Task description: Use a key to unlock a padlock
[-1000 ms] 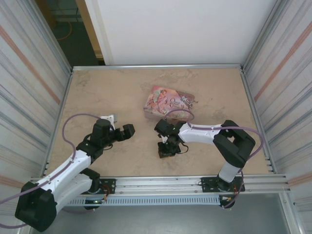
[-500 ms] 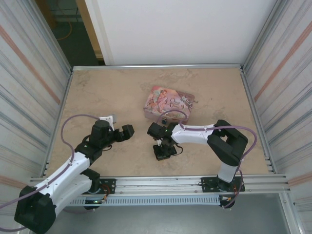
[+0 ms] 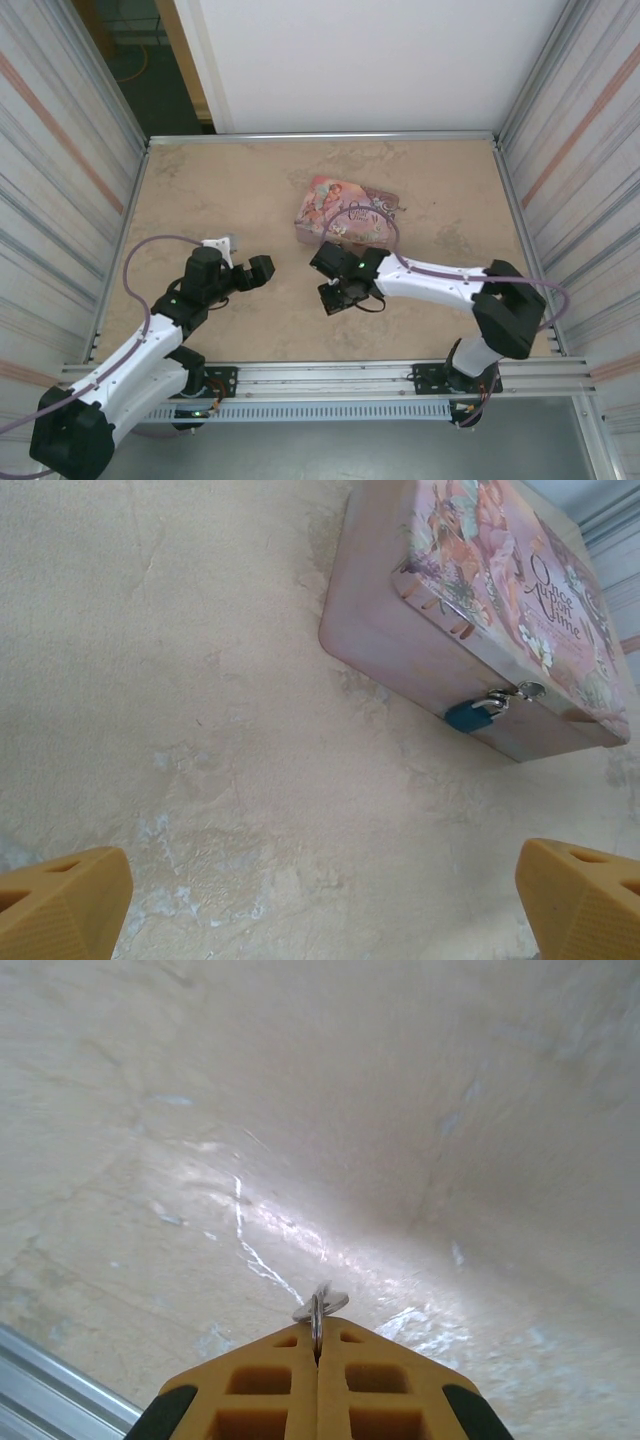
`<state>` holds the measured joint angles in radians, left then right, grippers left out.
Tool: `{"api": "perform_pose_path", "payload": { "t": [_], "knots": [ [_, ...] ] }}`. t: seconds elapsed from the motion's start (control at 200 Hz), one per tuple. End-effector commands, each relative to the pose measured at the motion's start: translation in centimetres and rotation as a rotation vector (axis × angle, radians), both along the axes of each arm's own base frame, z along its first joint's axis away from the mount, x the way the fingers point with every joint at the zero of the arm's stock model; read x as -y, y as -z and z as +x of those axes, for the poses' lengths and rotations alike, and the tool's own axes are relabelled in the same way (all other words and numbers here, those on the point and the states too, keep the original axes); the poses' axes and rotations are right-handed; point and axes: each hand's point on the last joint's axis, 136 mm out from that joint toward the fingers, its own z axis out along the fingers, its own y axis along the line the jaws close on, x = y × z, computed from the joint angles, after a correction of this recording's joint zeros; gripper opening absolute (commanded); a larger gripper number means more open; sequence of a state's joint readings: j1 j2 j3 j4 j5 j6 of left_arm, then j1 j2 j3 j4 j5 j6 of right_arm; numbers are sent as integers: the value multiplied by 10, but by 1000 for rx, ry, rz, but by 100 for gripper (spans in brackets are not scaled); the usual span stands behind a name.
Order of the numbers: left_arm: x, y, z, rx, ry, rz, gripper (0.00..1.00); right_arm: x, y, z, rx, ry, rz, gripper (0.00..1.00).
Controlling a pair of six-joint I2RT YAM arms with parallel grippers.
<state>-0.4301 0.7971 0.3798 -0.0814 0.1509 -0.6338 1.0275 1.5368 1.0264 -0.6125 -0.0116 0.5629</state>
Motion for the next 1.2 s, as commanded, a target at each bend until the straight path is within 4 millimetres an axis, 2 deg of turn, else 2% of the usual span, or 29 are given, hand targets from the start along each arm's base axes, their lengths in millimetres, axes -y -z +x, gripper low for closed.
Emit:
{"api": "perform_pose_path", "payload": {
  "t": [0.0,0.165,0.396,0.631,0.892,1.197],
  "knots": [
    [12,-35,7,59,44,-76,99,6,-30,17,197,-123,5,0],
    [30,-65,10,65,100,-201,99,10,-76,38,387,-164,112,0],
    [52,-101,18,16,112,-467,99,10,-142,60,642,-113,400,0],
    [68,-130,33,-80,85,-726,98,6,-192,72,846,-84,582,0],
    [91,-145,50,-170,68,-887,97,0,-222,73,980,-95,700,0],
    [138,-158,61,-274,141,-1063,91,-11,-220,78,988,-101,738,0]
  ]
}}
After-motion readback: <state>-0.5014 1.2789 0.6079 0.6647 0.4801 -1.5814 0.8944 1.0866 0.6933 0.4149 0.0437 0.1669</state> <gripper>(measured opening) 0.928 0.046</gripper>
